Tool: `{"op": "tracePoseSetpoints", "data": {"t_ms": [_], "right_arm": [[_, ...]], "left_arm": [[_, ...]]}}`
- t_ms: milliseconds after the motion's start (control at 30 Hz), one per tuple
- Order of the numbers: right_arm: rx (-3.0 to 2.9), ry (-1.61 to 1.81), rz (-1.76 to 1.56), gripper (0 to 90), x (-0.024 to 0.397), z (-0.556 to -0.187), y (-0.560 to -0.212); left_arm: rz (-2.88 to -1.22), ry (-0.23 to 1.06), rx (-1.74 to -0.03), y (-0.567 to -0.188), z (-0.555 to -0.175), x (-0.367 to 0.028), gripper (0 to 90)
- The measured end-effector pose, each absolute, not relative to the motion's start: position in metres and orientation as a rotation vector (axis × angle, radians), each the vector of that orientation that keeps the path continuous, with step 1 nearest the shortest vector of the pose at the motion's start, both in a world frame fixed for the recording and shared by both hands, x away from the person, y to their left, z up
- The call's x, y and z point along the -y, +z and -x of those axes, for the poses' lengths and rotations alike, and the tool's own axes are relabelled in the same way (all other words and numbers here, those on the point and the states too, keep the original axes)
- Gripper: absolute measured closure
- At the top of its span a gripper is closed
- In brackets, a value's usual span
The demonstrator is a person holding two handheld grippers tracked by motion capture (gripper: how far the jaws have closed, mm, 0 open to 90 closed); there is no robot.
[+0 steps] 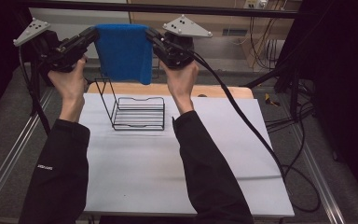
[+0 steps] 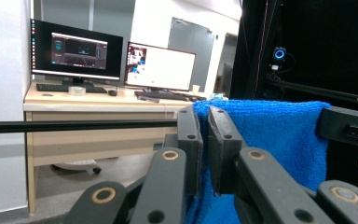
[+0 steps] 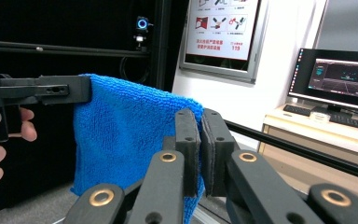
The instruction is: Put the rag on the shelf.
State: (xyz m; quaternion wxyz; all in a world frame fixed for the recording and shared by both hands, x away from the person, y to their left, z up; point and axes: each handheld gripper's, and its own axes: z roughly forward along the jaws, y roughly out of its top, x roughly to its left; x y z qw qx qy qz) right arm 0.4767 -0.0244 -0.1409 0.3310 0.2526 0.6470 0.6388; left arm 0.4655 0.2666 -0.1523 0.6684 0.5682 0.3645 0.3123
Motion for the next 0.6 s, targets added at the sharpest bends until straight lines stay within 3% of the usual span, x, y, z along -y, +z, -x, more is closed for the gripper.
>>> {"op": "tracePoseSetpoints", "data": {"t_ms": [600], "right_arm": [[-1.697,1.633,-0.687,87.0,0.018,-0.51,-0.144]], "left_arm": [[-1.264,0.736,-0.85,-0.161,-0.493,-0.265,84.2]]}}
